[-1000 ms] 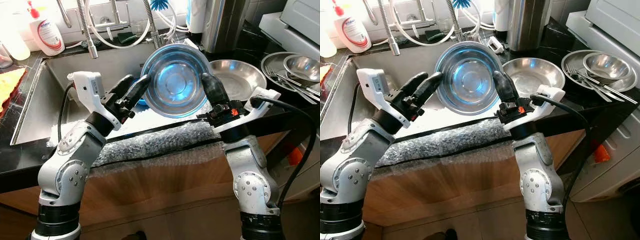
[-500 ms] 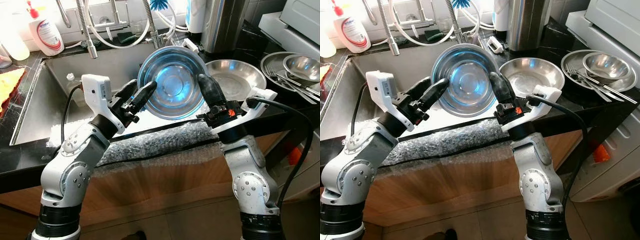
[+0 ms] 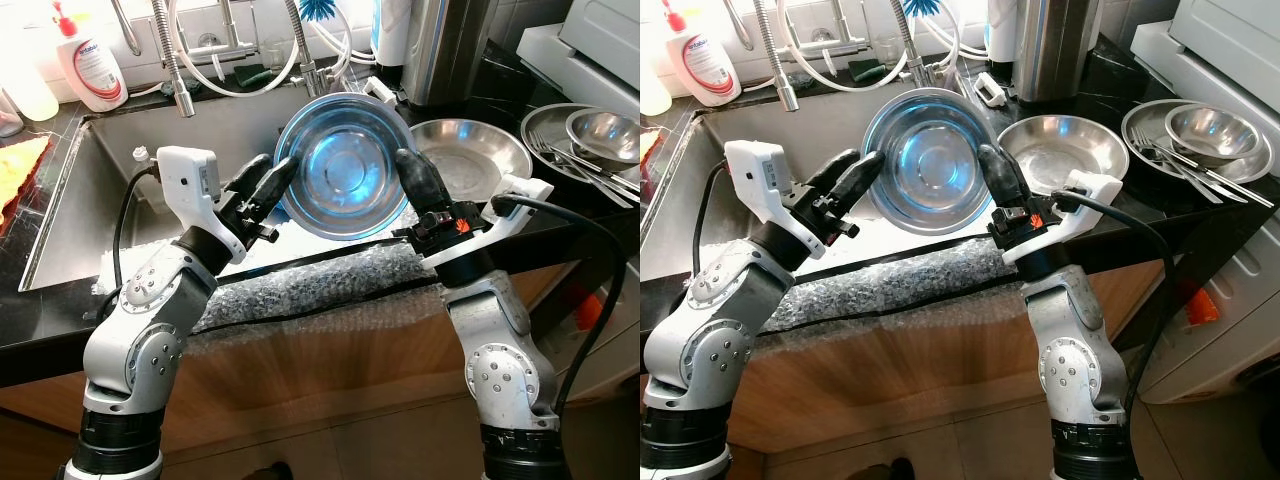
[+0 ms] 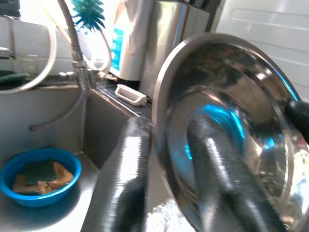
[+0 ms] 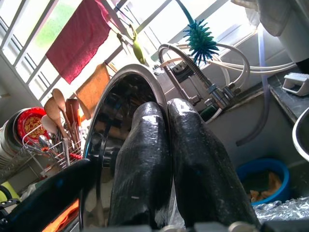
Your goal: Kitchen organization
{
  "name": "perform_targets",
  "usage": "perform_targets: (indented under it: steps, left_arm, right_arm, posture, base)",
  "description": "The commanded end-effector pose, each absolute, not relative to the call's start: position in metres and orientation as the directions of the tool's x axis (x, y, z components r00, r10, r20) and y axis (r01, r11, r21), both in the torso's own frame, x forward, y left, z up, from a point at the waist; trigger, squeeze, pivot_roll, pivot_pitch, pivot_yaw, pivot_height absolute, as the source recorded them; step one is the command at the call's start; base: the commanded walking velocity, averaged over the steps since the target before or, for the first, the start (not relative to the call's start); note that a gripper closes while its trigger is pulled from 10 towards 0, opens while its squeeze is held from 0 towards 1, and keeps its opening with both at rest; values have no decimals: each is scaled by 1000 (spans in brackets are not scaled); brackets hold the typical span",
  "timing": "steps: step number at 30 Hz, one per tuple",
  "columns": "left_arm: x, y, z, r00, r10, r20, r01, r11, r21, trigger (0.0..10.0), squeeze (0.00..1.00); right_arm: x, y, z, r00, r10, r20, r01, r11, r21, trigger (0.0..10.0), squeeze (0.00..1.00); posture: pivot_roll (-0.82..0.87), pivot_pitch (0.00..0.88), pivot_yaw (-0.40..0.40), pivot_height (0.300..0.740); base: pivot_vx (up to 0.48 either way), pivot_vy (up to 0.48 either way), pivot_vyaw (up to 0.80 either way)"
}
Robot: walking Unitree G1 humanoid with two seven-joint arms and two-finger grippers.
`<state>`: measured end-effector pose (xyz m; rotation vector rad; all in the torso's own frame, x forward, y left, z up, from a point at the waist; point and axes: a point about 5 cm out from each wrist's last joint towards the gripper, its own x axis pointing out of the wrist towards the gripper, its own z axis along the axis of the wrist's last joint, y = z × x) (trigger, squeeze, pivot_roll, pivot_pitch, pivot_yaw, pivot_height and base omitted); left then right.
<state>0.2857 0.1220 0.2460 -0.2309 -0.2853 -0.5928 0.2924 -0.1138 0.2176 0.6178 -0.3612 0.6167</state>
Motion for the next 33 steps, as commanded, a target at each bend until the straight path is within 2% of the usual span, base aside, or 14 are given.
perform_targets:
  steps: [1, 9, 10, 11, 12, 33]
  left_arm:
    - [283, 121, 246, 787, -525, 325, 580, 809, -99, 10000, 0]
    - [284, 121, 247, 786, -523, 329, 580, 809, -99, 9961, 0]
    - [284, 120, 247, 787, -522, 329, 579, 810, -98, 7647, 0]
    - [284, 120, 247, 787, -523, 329, 579, 810, -97, 667, 0]
    - [284, 120, 247, 787, -523, 328, 578, 810, -96, 0, 0]
    - [283, 119, 248, 778, -536, 329, 589, 804, -83, 0, 0]
  right_arm:
    - [287, -109, 225, 727, 452, 517, -672, 624, 400, 10000, 0]
    - [287, -109, 225, 726, 455, 515, -674, 622, 399, 10000, 0]
    - [287, -108, 225, 726, 456, 515, -674, 623, 398, 10000, 0]
    - [287, -108, 225, 725, 457, 515, -674, 622, 398, 10000, 0]
    - [287, -107, 225, 725, 460, 513, -675, 623, 396, 10000, 0]
    - [286, -102, 220, 721, 500, 479, -683, 630, 371, 10000, 0]
  posture:
    - [-53, 122, 67, 740]
    - [-52, 123, 66, 740]
    - [-52, 123, 66, 740]
    - [-52, 123, 66, 740]
    - [-54, 123, 66, 740]
    - [-51, 123, 64, 740]
  base:
    - [0, 0, 0]
    - [0, 0, 0]
    - [0, 0, 0]
    - [0, 0, 0]
    - [0, 0, 0]
    - [0, 0, 0]
